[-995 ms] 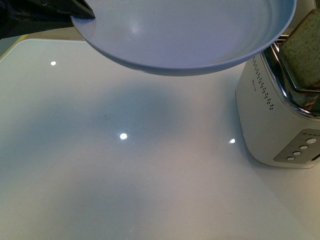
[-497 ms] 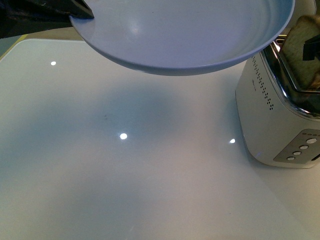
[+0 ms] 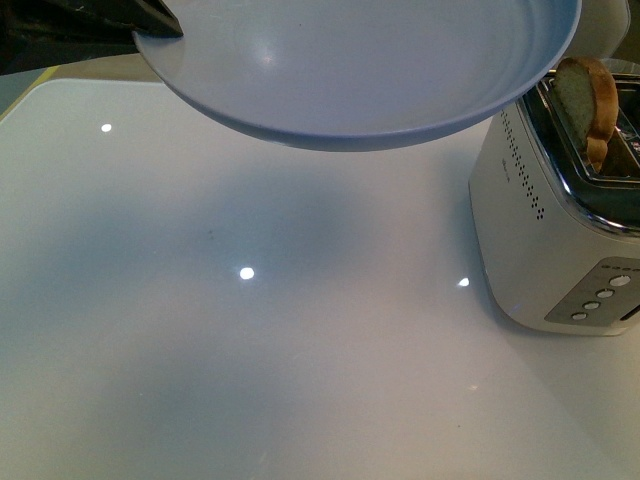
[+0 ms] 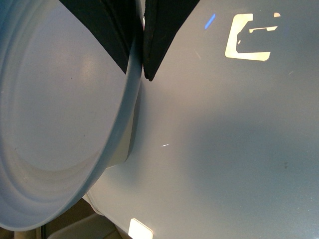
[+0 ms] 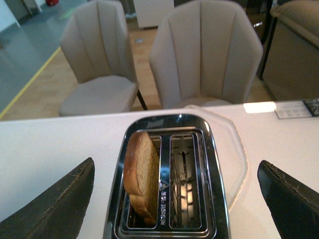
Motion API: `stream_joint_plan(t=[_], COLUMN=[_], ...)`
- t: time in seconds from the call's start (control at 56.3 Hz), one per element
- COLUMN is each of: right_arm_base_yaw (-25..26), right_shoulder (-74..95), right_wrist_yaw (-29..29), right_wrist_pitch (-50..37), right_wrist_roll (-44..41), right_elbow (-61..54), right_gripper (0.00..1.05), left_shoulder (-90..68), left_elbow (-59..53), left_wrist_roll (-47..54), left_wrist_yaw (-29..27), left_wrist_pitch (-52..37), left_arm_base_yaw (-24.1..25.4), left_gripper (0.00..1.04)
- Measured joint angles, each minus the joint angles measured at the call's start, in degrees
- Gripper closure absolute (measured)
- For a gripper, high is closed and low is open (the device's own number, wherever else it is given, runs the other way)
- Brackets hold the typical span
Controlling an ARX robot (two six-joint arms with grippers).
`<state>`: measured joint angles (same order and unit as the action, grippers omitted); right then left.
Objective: Left arm holds plate, right arm toasts bread
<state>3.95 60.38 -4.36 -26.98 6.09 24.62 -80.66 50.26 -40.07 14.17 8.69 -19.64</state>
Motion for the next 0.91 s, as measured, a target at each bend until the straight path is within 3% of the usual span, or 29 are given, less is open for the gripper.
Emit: stream_joint_plan(t=[0.142, 0.213, 0.302, 0.426, 0.604, 0.906], right_arm_base_yaw=[0.1, 0.0, -2.4, -3.7, -3.7, -3.7], right_shoulder=[-0.7, -0.1, -2.9, -7.9, -13.8, -22.8], right_wrist_yaw=[-0.2, 0.4, 3.9, 4.2, 4.3, 4.3], right_wrist_pitch=[-0.1, -6.7, -13.6, -13.5, -11.5, -6.2], right_wrist_roll=[0.4, -1.5, -4.3, -5.4, -5.6, -5.8], right_elbow=[-0.1, -2.7, -8.1, -13.2, -17.0, -20.7], right_gripper=[0.09, 0.18, 0.38, 0.68, 1.02, 1.03], left_shoulder=[0.4, 0.4, 0.4, 0.4, 0.4, 0.4], left_elbow=[0.0, 0.0, 0.0, 0.0, -0.1, -0.5], left_wrist_roll=[0.4, 0.4, 0.5, 1.0, 1.7, 2.1], left_wrist_yaw=[0.3, 0.2, -0.2, 0.0, 0.2, 0.0], left_wrist_pitch=[0.0, 0.0, 0.3, 0.3, 0.3, 0.3], left_arm_base_yaw=[0.1, 0.4, 0.7, 0.5, 0.6, 0.6], left_gripper=[1.02, 1.02, 1.02, 1.02, 1.02, 1.02])
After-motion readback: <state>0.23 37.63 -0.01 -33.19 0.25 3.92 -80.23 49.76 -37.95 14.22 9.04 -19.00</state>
